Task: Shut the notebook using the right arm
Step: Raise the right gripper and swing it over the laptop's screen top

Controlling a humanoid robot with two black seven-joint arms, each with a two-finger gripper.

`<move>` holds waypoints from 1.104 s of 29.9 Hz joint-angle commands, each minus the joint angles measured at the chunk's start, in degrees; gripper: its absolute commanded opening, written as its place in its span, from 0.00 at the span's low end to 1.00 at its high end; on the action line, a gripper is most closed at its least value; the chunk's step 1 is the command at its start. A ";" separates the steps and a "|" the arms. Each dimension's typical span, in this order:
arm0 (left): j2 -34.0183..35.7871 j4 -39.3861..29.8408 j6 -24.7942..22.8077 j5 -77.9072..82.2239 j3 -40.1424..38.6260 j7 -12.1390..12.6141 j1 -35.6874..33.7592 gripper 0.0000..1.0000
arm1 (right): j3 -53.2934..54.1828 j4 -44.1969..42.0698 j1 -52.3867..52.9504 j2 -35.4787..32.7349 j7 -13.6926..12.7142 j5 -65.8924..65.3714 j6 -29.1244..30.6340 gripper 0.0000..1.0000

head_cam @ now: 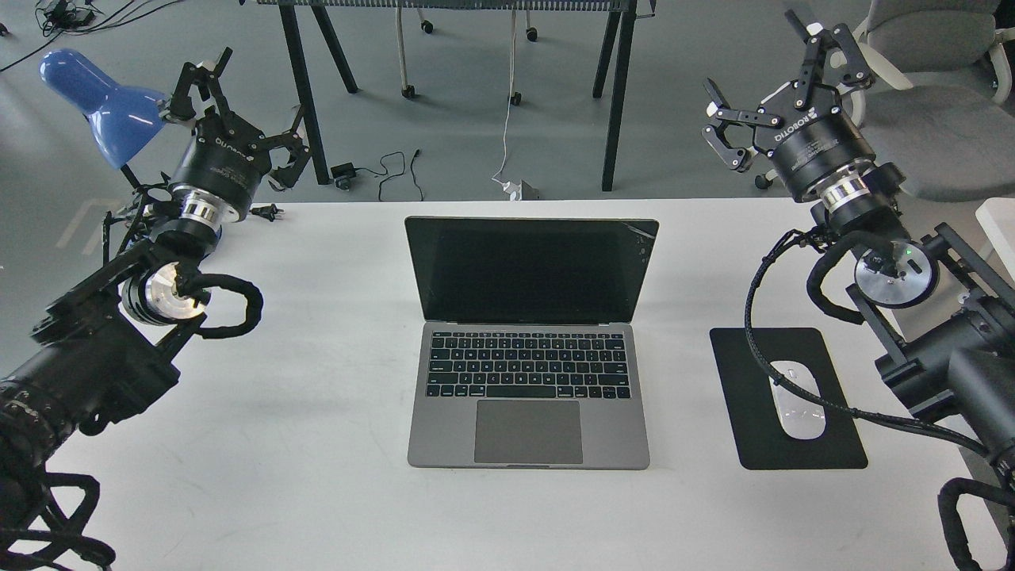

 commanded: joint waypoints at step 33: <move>-0.01 0.00 0.06 0.26 0.00 0.00 0.00 1.00 | -39.28 -9.58 26.74 -0.97 -6.78 -2.55 -9.75 1.00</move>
